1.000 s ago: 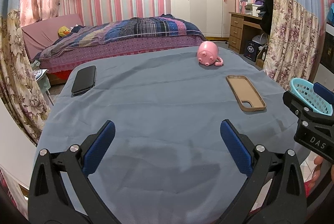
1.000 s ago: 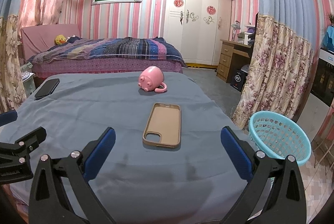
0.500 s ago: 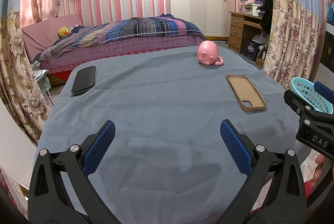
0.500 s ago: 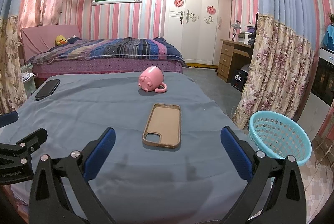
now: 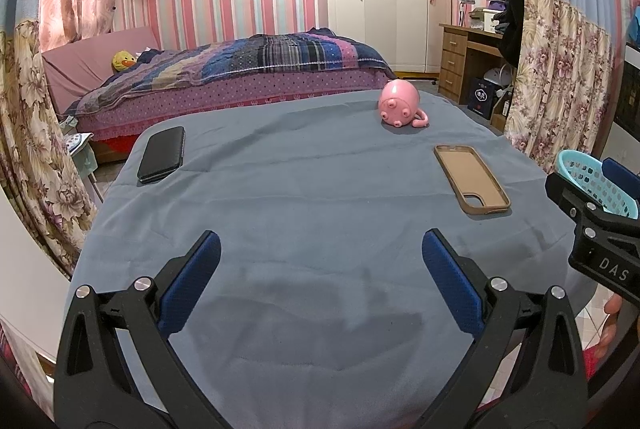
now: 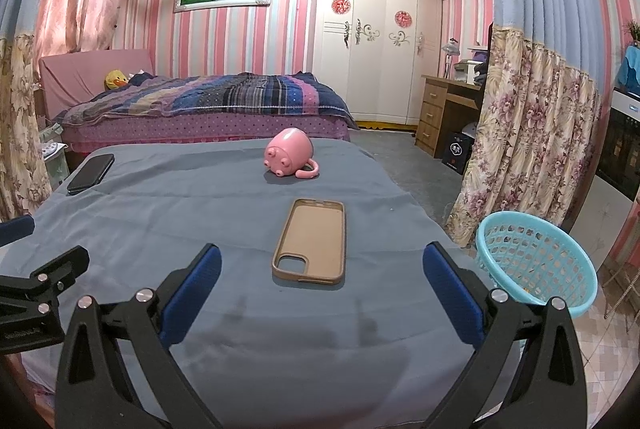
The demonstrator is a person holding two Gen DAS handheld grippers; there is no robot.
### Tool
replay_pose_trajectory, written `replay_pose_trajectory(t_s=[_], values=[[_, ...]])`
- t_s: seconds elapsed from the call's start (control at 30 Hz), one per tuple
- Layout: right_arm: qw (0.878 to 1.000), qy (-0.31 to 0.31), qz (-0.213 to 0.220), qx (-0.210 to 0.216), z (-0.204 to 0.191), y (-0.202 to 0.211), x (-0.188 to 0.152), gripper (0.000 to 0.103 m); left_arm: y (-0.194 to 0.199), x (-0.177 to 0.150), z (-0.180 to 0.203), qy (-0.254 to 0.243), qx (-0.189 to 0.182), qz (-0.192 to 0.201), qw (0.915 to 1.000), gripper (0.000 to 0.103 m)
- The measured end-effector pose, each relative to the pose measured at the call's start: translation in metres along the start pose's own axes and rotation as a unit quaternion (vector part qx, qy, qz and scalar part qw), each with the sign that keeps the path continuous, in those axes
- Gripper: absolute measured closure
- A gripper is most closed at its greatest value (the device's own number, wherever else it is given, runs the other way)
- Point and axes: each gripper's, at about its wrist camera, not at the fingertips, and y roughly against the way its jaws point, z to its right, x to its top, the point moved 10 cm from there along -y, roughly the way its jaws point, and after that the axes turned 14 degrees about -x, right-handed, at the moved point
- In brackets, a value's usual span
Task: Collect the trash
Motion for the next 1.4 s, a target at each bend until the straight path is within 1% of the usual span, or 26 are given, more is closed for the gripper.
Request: replay_pose_trajectory(t_s=[0.57, 0.77, 1.07, 1.4], values=[[1.0, -0.006, 0.002, -0.004, 0.0053, -0.0017, 0.0014, 0.004, 0.0025, 0.0025, 0.0003, 0.0, 0.001, 0.002, 1.0, 0.006], [1.0, -0.01, -0.004, -0.007, 0.008, -0.0043, -0.0003, 0.004, 0.0048, 0.0047, -0.0004, -0.001, 0.001, 0.005, 1.0, 0.006], [1.0, -0.009, -0.004, -0.01, 0.0062, -0.0029, -0.0007, 0.004, 0.0069, 0.0081, 0.0016, -0.009, 0.002, 0.011, 0.9999, 0.006], [1.0, -0.008, -0.003, -0.011, 0.0062, -0.002, -0.0005, 0.004, 0.0067, 0.0079, -0.0001, -0.006, -0.001, 0.013, 0.9999, 0.006]])
